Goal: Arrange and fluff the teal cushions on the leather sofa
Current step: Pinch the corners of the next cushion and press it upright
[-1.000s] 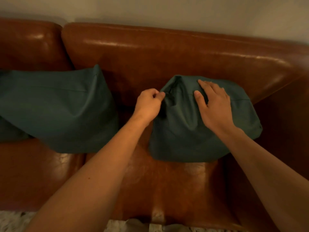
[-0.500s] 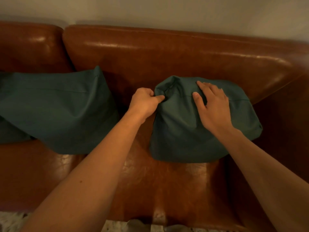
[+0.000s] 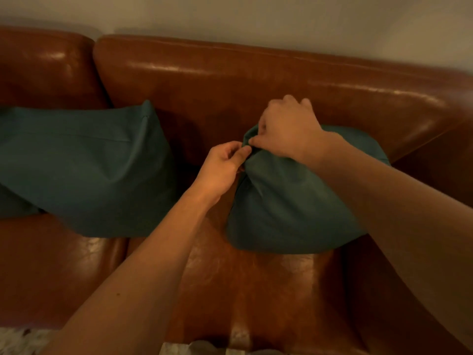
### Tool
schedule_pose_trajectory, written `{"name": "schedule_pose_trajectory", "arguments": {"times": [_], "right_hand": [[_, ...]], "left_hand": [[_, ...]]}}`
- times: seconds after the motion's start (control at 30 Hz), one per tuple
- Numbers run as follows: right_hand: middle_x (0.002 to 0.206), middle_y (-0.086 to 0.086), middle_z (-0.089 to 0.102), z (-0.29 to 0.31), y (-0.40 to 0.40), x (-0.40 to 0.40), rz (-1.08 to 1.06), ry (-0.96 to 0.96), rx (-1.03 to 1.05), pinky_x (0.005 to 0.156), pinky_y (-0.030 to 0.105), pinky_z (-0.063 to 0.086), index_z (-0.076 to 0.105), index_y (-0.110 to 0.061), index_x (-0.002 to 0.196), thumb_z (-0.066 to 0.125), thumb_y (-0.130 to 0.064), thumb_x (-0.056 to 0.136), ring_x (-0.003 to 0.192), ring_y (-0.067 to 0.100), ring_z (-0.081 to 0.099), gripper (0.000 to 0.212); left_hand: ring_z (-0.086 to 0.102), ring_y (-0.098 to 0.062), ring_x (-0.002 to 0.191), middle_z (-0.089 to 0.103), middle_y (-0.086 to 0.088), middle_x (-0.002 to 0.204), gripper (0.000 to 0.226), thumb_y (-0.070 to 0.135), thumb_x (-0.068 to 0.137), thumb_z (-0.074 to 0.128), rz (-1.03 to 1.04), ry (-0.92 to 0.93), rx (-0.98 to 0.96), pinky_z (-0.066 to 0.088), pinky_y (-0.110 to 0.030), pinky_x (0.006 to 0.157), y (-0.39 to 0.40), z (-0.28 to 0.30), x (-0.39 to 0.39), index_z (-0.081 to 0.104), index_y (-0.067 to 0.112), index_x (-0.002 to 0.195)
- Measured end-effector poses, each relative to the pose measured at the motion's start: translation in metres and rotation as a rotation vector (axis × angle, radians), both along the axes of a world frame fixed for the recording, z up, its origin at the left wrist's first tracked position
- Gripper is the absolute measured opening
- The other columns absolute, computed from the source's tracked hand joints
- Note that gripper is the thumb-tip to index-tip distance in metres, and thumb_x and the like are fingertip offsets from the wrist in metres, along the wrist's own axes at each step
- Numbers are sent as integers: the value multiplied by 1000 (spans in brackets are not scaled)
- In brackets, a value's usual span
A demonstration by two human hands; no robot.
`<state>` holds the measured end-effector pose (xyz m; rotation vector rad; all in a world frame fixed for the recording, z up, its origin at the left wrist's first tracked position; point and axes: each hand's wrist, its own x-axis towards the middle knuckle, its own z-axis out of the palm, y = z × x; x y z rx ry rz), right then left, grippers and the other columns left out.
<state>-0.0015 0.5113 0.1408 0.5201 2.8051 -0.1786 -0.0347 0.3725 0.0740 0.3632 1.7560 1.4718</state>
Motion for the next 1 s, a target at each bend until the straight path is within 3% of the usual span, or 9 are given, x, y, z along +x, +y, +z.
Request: {"name": "schedule_pose_trajectory", "arguments": {"times": [0.13,0.23,0.33,0.43,0.5,0.57,0.8,0.93,1.0], "right_hand": [[91,4,60,-4,0,-15,-106,-144,-149,97,48,31,65,-14,92,62,-39,90,102,30,53,25],[96,9,68,-9,2,-14,-198,-173,-309,99,48,30,72,-11,99,62,-29,91,96,29,58,23],[87,13,69,-7,7,-10,-232,-210,-455,96,49,38,73,-5,98,64,-29,88,88,27,62,28],[99,8,67,-3,5,-3,-172,-203,-286,90,46,37,72,-14,92,63,-34,84,97,27,55,23],[109,5,57,0,0,2,-98,-206,-85,91,45,34,67,-19,100,63,-40,83,108,29,46,27],[118,6,51,1,-3,6,-79,-234,-34,96,47,34,64,-19,112,65,-43,84,118,31,42,37],[109,0,54,-11,-6,16,-76,-184,-123,97,45,31,69,-24,97,65,-44,87,119,29,42,22],[106,-1,64,-10,1,16,-157,-144,-214,97,43,33,69,-26,88,64,-43,86,118,27,48,18],[91,-2,67,-3,5,12,-218,-76,-299,97,44,38,71,-23,82,65,-43,85,110,27,56,22]], "left_hand": [[47,-19,78,50,-10,79,29,25,95,53,8,51,25,40,-36,72,-3,-5,1,54,0,81],[46,-19,78,49,-9,80,41,34,89,54,-9,78,35,38,-39,71,-4,-7,1,49,-6,84],[47,-18,77,49,-9,80,32,30,92,54,-9,62,47,39,-39,71,-5,-9,2,52,-1,84],[47,-21,78,49,-10,80,25,27,95,53,37,-34,64,40,-39,73,-4,-8,5,55,5,83],[49,-22,77,51,-12,80,20,18,100,49,71,-99,69,43,-36,72,-1,-7,8,55,6,85],[54,-18,73,55,-10,78,20,13,100,47,130,-157,86,48,-26,69,2,-6,12,57,5,85],[63,-8,68,68,3,71,22,13,99,49,284,-409,178,52,-20,67,-1,-13,20,63,10,82],[62,-9,75,67,2,79,20,20,99,50,278,-370,147,51,-23,73,-1,-9,21,63,11,87],[60,-14,81,63,-3,83,21,25,99,50,302,-276,110,50,-30,79,1,-7,22,61,9,90]]}}
